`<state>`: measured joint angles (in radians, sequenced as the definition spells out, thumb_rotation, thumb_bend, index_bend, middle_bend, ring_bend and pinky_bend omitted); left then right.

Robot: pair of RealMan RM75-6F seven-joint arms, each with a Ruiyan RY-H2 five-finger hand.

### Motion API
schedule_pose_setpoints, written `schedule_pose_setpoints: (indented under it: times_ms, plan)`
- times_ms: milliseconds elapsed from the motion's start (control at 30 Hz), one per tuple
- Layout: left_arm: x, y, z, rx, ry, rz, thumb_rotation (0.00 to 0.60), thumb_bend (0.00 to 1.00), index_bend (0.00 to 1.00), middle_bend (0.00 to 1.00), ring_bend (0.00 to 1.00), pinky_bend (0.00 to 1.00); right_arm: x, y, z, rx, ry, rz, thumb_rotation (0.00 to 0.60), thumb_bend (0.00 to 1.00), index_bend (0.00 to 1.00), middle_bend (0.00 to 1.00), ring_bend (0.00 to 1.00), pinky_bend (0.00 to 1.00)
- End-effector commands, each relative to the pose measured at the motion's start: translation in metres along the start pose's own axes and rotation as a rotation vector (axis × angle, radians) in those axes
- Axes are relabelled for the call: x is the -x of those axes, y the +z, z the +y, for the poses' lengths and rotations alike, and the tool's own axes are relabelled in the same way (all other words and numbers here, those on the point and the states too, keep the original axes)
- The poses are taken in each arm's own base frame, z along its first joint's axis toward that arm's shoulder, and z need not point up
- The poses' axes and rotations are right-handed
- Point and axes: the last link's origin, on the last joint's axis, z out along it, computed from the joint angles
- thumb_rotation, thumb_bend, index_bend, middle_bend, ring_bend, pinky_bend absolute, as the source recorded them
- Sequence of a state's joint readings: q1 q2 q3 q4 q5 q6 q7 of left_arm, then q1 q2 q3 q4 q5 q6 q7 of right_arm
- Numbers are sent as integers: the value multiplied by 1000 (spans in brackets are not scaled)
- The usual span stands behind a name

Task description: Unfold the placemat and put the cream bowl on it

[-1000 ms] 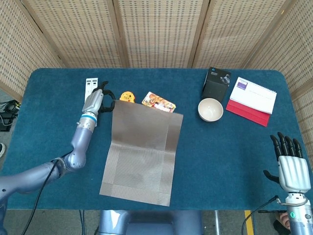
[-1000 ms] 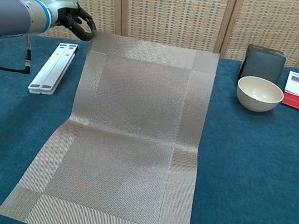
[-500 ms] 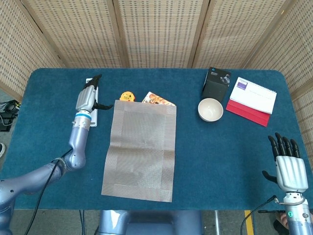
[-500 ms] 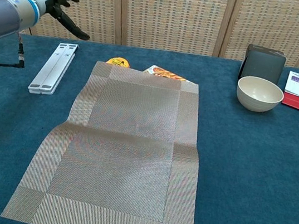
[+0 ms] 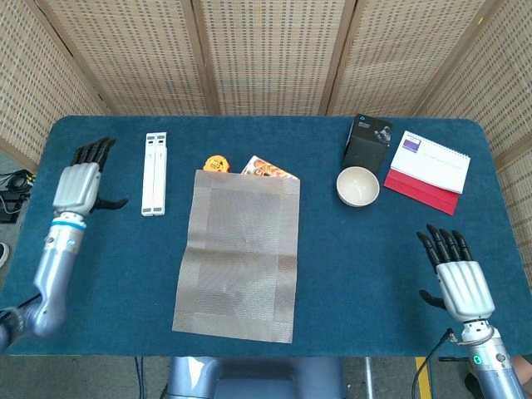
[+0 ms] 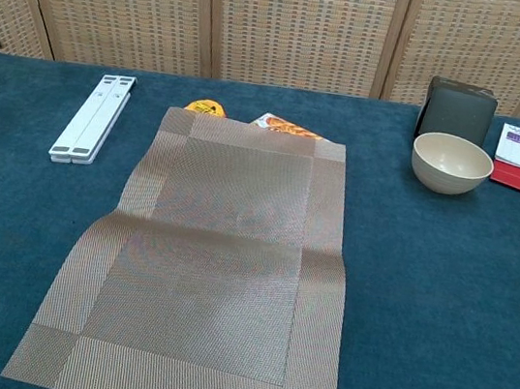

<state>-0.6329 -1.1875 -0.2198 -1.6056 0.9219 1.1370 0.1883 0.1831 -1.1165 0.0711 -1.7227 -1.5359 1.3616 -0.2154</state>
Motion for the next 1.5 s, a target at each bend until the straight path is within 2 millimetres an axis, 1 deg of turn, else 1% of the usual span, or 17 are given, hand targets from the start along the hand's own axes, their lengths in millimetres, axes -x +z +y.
schedule_pose_setpoints:
  times_ms: [33,100,200,333,467,500,567,667,867,1033,1133,1333,1500]
  plan:
    - [-10,-56,-29,-35,123,10,600,0,0,0,0,0,7,9,-19,-201,-12,-55,600,0,107,0,0,0]
    - [-9,-70,-32,-37,138,8,600,0,0,0,0,0,9,10,-29,-287,-15,-78,600,0,120,0,0,0]
    - [-6,-92,-36,-47,149,2,600,0,0,0,0,0,15,10,-56,-477,-24,-129,600,0,144,0,0,0]
    - [-3,-108,-35,-27,172,1,600,0,0,0,0,0,26,7,-84,-656,-43,-183,600,0,172,0,0,0]
    - [1,-115,-34,-9,175,-9,600,0,0,0,0,0,41,7,-102,-743,-74,-231,600,0,182,0,0,0]
    - [4,-116,-34,-2,178,-17,600,0,0,0,0,0,52,8,-113,-785,-94,-271,600,0,185,0,0,0]
    - [5,-116,-33,6,183,-20,600,0,0,0,0,0,59,9,-124,-818,-99,-296,600,0,191,0,0,0]
    - [6,-117,-33,12,179,-18,600,0,0,0,0,0,65,12,-137,-858,-108,-298,600,0,199,0,0,0]
    - [8,-115,-33,13,174,-21,600,0,0,0,0,0,75,24,-171,-930,-96,-269,600,0,221,0,0,0]
    - [10,-114,-33,14,170,-31,600,0,0,0,0,0,84,32,-186,-953,-117,-274,600,0,231,0,0,0]
    - [15,-113,-32,25,177,-49,600,0,0,0,0,0,94,37,-196,-976,-152,-267,600,0,233,0,0,0]
    - [16,-113,-30,31,176,-53,600,0,0,0,0,0,110,39,-205,-1008,-204,-263,600,0,243,0,0,0]
    - [16,-113,-31,30,171,-51,600,0,0,0,0,0,114,40,-207,-1014,-207,-262,600,0,258,0,0,0]
